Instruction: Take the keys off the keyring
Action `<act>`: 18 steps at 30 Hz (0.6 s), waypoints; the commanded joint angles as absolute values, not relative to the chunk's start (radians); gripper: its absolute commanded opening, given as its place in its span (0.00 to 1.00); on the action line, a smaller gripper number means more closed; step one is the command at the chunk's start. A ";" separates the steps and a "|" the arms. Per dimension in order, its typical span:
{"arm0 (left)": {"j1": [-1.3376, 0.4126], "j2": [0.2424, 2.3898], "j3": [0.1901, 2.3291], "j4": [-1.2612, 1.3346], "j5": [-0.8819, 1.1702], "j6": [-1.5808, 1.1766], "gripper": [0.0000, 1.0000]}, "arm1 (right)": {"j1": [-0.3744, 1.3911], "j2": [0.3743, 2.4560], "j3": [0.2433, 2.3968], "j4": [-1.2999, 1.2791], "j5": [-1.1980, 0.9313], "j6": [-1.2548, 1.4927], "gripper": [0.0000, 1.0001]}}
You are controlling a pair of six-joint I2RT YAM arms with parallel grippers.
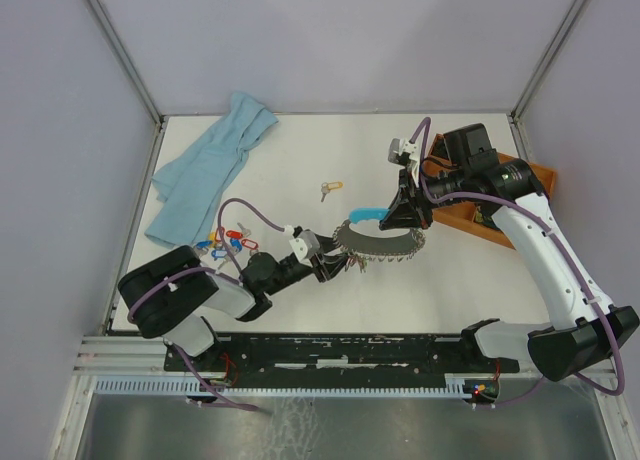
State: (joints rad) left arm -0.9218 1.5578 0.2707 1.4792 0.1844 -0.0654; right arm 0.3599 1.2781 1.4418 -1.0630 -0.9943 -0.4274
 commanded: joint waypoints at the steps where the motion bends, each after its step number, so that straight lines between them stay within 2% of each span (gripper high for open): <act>1: -0.918 1.564 0.275 1.593 0.191 -0.036 0.47 | 0.364 1.276 1.449 -1.045 -1.052 -0.441 0.01; 4: -0.918 1.558 0.259 1.604 0.190 -0.034 0.41 | 0.365 1.273 1.450 -1.046 -1.057 -0.442 0.00; 9: -0.919 1.545 0.235 1.609 0.192 -0.031 0.12 | 0.365 1.274 1.452 -1.048 -1.057 -0.444 0.01; 13: -0.917 1.526 0.210 1.606 0.192 -0.029 0.03 | 0.363 1.269 1.454 -1.047 -1.027 -0.444 0.01; 18: -0.914 1.498 0.192 1.575 0.200 -0.037 0.03 | 0.363 1.271 1.451 -1.042 -1.007 -0.443 0.00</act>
State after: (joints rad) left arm -0.9211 1.5345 0.2081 1.5204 0.1905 -0.0643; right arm 0.3599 1.2781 1.4418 -1.0634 -0.9775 -0.4423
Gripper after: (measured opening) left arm 0.066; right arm 0.056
